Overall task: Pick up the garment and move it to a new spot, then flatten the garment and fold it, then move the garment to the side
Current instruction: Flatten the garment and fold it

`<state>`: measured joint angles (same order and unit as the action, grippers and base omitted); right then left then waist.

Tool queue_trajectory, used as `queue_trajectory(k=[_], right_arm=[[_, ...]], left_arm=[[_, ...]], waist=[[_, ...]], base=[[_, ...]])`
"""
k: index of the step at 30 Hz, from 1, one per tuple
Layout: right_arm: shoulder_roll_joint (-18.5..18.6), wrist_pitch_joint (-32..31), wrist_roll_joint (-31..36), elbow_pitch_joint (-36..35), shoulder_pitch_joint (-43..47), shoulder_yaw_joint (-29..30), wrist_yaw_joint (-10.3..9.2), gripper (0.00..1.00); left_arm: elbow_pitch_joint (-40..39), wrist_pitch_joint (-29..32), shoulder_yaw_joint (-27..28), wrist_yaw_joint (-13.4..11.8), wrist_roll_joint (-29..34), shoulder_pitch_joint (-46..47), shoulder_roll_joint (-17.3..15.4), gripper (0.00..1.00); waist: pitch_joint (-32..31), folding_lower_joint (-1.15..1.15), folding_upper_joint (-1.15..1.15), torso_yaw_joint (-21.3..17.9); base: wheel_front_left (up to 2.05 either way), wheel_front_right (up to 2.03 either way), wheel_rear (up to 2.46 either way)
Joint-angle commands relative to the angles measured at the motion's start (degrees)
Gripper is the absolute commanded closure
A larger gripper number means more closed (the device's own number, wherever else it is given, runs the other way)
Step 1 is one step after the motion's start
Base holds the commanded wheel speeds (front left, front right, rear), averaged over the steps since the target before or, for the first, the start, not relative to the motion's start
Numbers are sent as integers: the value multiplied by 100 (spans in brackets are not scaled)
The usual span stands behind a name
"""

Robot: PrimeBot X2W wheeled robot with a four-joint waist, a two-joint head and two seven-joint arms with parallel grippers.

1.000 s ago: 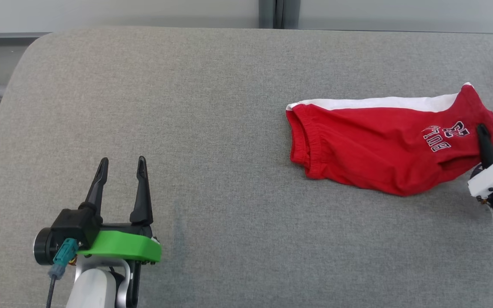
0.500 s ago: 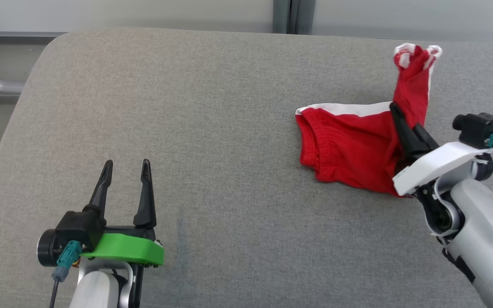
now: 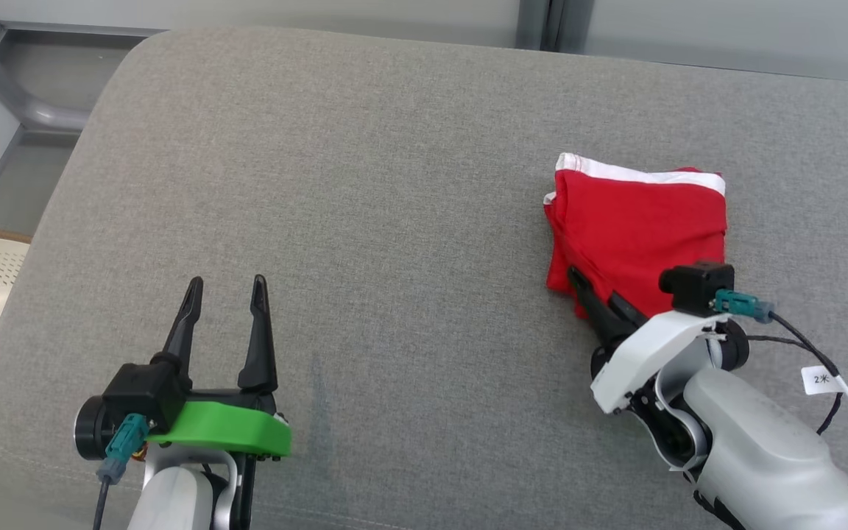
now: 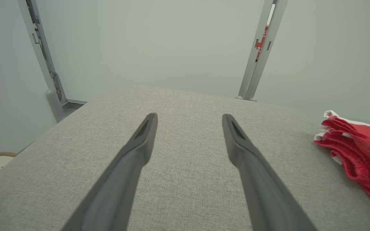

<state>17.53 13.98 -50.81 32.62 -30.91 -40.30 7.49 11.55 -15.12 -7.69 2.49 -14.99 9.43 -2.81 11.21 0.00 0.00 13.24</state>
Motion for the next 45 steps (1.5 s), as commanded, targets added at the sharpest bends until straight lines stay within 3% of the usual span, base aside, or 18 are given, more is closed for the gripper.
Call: queue_trajectory(k=[1,2,3,8,16,21,22,23,24,34,45], right_arm=[[26,39,-18,50,52,-35,-1,100],[26,57,-1,56,41,-59,-1,76],[14,78,-28,58,48,-93,-1,0],[182,126,-120,-129,-1,58,-1,0],[533,119,56,-556,484,1647,-1,0],[625,120,438,-596,699,2161,-1,0],[596,120,497,-573,716,2248,-1,21],[561,120,535,-541,724,2320,-1,56],[555,121,646,-484,714,2385,-1,100],[220,121,1700,233,133,2302,-1,100],[-682,121,1978,413,69,1525,-1,100]], left_arm=[[11,0,-7,-29,-48,4,-19,0],[14,1,-3,-30,-49,1,-19,0],[16,1,-8,-38,-50,-4,-19,0],[33,1,-20,-32,-3,-8,-19,0],[44,0,-47,16,43,-13,-19,0],[52,0,-62,48,70,-18,-19,0],[50,0,-71,53,72,-10,-19,0],[49,0,-77,54,74,-2,-19,0],[46,1,-91,47,73,12,-19,0],[48,1,-316,-7,-21,233,-19,0],[51,0,-513,-107,-119,299,-19,0]], waist=[[4,0,0,3],[1,0,0,-7],[-2,0,0,-24],[-37,0,0,-129],[-91,0,0,-183],[-69,0,0,-169],[-58,0,0,-160],[-48,0,0,-152],[-30,0,0,-139],[221,0,0,66],[301,0,0,213]], base=[[0,0,0],[0,0,0],[0,0,0],[0,0,0],[0,0,0],[0,0,0],[0,0,0],[0,0,0],[0,0,0],[0,0,0],[0,0,0]])
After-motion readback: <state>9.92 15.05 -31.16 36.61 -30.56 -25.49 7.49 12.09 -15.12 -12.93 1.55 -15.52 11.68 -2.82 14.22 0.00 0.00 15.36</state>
